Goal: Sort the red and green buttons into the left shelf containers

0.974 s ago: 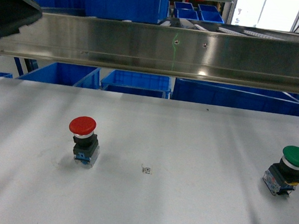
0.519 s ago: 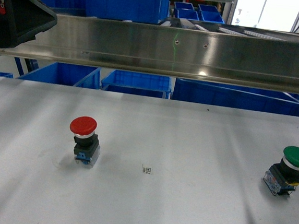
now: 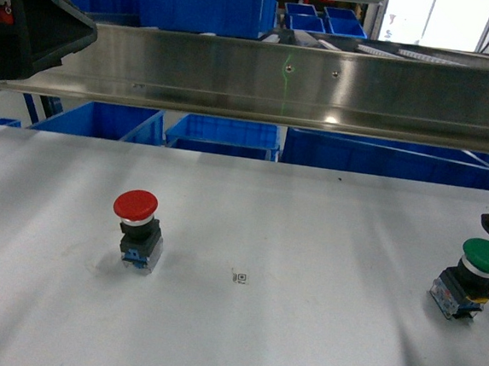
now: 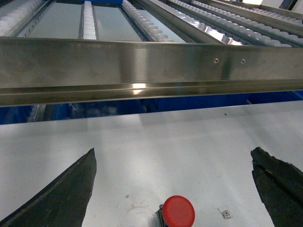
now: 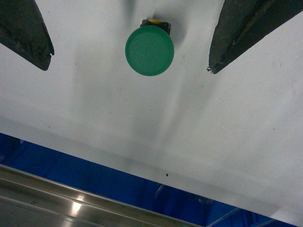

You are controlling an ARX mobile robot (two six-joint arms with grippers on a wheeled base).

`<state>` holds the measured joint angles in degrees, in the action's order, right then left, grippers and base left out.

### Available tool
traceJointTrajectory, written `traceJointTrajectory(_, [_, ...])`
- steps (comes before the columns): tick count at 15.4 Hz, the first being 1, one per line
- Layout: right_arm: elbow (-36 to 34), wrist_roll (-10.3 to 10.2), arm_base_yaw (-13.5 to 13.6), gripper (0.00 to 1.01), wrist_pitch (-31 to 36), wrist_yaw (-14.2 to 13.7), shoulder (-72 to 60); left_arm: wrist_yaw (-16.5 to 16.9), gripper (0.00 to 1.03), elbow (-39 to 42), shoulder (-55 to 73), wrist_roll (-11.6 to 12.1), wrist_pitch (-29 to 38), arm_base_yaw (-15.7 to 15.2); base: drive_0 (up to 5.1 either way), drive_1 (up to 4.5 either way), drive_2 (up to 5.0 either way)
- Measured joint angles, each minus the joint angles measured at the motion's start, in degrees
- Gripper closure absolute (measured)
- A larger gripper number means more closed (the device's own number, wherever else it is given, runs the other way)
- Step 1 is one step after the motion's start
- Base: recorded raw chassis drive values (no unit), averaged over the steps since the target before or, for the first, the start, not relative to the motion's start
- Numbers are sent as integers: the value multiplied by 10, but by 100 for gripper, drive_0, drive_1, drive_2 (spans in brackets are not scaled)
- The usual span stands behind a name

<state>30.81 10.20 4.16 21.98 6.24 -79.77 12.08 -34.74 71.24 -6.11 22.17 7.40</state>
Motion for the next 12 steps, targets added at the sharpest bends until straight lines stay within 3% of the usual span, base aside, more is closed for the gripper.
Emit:
traceJointTrajectory(4, [40,-7,13,3,-21,6,-27,0,5,0,0,0,0,0,0,0,0])
traceJointTrajectory(8, [86,-47,16,3,-71,28,-82,0,5,0,0,0,0,0,0,0,0])
traceJointTrajectory(12, [107,-62,10,3,-85,23,-113,0,5,0,0,0,0,0,0,0,0])
